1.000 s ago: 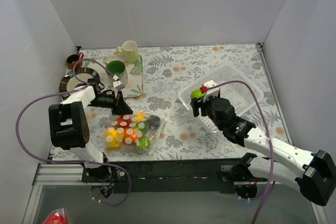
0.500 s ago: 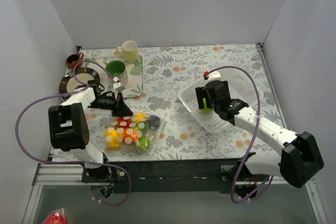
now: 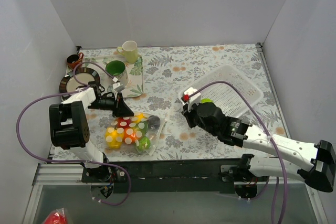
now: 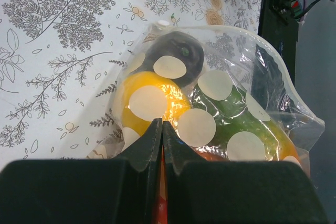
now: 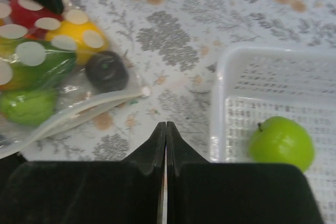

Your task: Open the zip-top bag and remove the fake food

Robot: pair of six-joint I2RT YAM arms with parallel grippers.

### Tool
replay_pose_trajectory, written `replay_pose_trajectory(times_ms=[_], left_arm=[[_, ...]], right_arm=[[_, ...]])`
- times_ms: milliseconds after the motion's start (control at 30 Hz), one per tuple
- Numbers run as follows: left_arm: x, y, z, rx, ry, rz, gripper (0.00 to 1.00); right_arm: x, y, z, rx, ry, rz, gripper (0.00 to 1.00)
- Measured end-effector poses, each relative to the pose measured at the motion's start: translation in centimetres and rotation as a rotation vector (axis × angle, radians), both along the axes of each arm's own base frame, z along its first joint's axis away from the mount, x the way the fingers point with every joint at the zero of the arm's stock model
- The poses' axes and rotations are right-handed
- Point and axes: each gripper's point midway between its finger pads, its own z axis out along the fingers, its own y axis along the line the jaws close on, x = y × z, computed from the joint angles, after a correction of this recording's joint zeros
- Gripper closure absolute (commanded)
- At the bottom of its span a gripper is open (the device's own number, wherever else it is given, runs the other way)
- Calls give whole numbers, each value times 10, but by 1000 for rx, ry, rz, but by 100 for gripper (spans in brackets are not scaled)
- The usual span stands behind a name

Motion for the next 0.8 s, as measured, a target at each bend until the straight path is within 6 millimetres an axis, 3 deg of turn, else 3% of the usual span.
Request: replay_pose_trajectory(times_ms=[100,200,300,400,567,800], left_arm=[[-1,1,-2,1,5,2,100],[-2,2,-7,15,5,3,100],[-5,5,-14,41,10,4,100],[-6,7,-21,68,5,4,100],[-8,11,-28,103,-13,6,100],[-8,13,-33,125,-26,11,100]], right_arm=[[-21,24,-23,5,40,91,99],[-37,42,-65,-58,115,168,99],[-48,58,-102,-112,185,228,88],[-54,73,-124,-128,225,272,73],[-54,96,-141,-140,253,313,58],[-36,140,-128,-90,216,325,35]])
